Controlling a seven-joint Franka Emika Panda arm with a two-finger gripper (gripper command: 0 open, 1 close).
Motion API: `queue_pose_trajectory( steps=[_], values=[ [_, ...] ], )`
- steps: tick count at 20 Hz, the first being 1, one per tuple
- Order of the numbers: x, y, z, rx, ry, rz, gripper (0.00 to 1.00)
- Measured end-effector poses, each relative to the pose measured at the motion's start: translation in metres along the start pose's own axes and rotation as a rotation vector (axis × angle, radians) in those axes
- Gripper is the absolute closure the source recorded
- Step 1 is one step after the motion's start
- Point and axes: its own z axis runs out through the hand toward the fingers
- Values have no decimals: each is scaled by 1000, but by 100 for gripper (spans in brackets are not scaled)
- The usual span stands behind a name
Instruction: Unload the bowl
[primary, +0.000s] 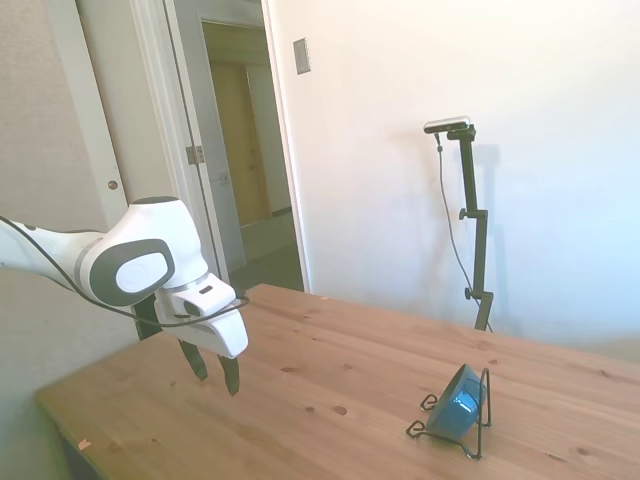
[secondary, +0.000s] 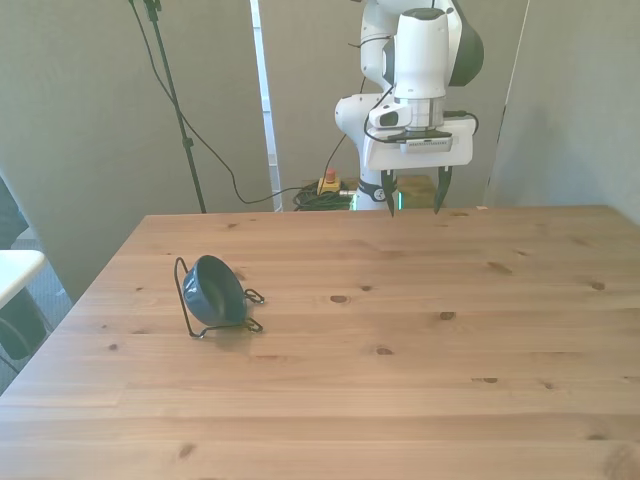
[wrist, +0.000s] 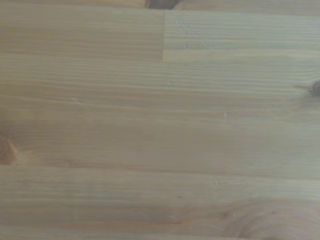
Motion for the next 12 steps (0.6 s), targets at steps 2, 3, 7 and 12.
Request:
queue_pose_trajectory(
  steps=[2, 3, 7, 12],
  values=[
    [1, 0, 1, -1, -2, 1, 0],
    [1, -1, 1, 0, 1, 1, 0],
    [21, -17, -6, 20, 38, 31, 0],
    [66, -45, -11, -9, 132, 71, 0]
  ],
)
